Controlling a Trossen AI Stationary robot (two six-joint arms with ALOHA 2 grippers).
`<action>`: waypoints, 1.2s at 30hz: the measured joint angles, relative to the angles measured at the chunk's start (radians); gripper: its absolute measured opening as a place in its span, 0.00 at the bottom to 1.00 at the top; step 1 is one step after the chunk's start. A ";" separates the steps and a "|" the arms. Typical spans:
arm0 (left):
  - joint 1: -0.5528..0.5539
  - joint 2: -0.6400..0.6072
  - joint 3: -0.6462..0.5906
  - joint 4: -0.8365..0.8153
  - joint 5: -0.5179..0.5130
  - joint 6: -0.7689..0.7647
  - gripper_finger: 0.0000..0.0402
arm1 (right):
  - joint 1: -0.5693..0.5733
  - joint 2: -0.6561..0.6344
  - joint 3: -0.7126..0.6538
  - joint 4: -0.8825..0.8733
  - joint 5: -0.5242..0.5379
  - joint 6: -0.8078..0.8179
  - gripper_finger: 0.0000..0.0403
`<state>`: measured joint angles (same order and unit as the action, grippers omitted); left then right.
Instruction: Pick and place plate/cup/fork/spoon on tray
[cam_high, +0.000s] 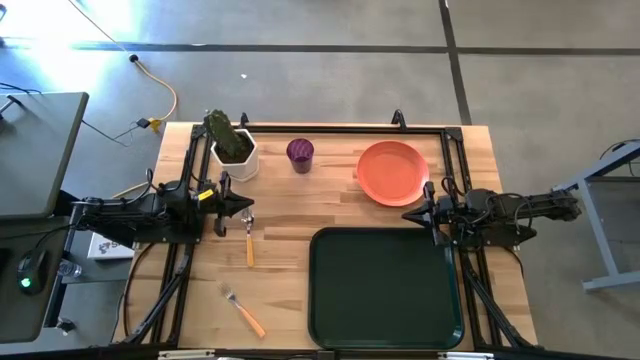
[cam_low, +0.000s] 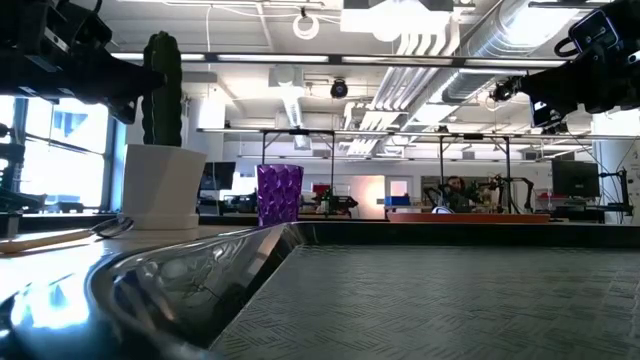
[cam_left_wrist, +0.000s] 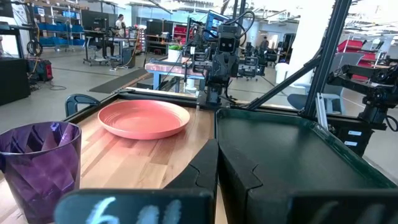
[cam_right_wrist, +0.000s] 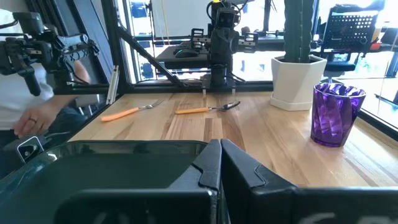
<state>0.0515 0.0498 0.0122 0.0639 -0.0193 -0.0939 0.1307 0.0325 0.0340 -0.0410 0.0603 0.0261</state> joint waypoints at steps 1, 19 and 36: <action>0.000 0.000 0.000 0.000 0.000 0.000 0.00 | 0.000 0.000 0.000 0.000 0.000 0.000 0.00; 0.000 -0.001 0.002 0.074 -0.010 0.046 0.00 | 0.000 0.000 0.000 0.000 0.000 -0.004 0.00; 0.000 0.000 0.000 0.304 -0.019 0.054 0.00 | 0.000 0.000 -0.002 0.186 0.050 -0.015 0.00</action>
<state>0.0517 0.0498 0.0124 0.3679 -0.0380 -0.0402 0.1303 0.0322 0.0319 0.1447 0.1103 0.0107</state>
